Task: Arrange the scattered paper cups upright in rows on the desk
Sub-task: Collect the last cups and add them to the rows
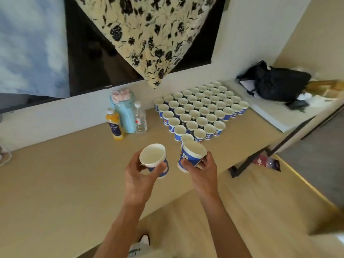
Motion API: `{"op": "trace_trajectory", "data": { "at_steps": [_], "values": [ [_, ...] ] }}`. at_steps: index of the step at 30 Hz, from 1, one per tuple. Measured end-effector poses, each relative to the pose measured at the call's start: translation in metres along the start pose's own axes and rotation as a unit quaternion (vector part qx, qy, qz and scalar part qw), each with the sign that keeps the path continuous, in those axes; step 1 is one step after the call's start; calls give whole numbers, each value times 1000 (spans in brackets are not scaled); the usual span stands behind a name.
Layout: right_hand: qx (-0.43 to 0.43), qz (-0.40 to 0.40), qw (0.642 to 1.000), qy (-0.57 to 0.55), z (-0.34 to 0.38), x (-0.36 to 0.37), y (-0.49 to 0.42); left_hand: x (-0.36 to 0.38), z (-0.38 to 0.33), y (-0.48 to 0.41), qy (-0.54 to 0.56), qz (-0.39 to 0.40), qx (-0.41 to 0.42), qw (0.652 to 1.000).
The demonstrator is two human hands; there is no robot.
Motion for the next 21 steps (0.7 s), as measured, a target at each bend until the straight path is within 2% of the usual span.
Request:
{"op": "trace_trajectory", "data": {
  "at_steps": [5,9,21],
  "values": [
    [14,-61,998,-7,-3,-62,-20,70,-4,-1,-1,60,-9,998],
    [22,-86,996,29,-3,-99,-50,123,4,-19,3,101,-23,995],
    [50,-108,989,83,18,-176,-210,287,32,-128,59,135,-76,986]
  ]
}}
Point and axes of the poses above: each hand's wrist, its own y-axis away from the middle knuckle, its own x-axis out of the palm, z = x × y, the point moved 1 cm from there along -y, towards the middle knuckle, and after that the axes turned 4 degrees about x, right-handed, at the moved point
